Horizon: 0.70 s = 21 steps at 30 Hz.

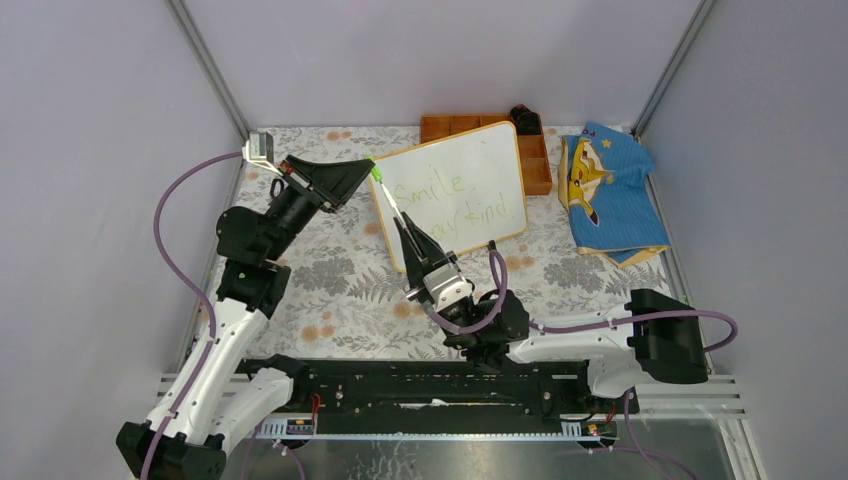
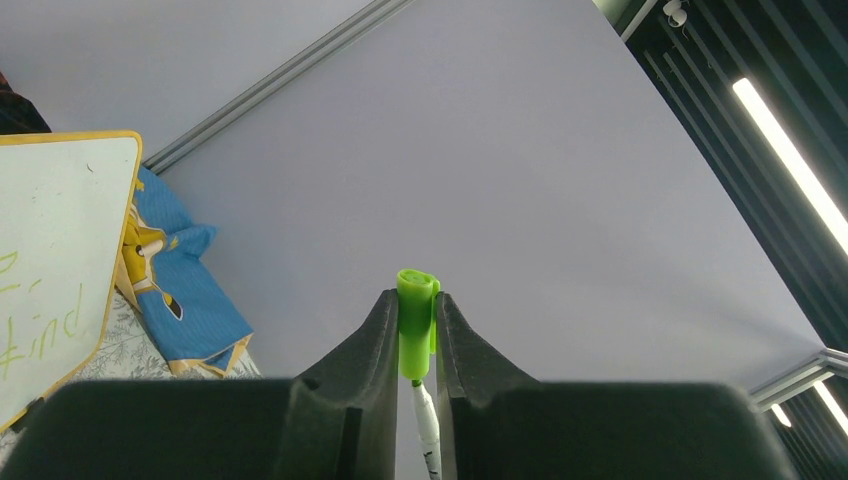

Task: Write a sentence on the whiteboard
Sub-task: Close the pen cap at the center of the board.

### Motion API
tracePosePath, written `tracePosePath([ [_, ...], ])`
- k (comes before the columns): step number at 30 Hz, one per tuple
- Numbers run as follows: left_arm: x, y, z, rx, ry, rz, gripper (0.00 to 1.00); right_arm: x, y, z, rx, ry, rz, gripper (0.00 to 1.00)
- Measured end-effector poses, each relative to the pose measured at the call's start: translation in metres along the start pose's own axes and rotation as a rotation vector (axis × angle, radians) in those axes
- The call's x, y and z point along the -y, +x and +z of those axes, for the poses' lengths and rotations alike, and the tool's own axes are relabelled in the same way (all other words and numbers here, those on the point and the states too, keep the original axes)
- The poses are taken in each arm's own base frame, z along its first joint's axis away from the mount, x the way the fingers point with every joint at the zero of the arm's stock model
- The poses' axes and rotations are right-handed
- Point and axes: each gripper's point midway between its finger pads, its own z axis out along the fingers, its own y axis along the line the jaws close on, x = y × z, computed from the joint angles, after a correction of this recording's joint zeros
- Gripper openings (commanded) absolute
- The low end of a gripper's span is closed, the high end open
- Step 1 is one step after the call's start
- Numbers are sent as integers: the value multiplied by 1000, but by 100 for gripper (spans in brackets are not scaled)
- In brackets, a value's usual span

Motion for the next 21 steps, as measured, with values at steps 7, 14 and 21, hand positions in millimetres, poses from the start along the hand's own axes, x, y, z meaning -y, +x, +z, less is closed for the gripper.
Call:
tracePosePath([
  [7,1,2,0,-4,3,-2,0,-2,5,-1,-16,3,-5,0],
  [14,1,2,0,-6,3,-2,0,-2,4,1,-16,9,-2,0],
  [21,1,4,0,-10,5,-4,0,-2,4,1,-15,9,-2,0],
])
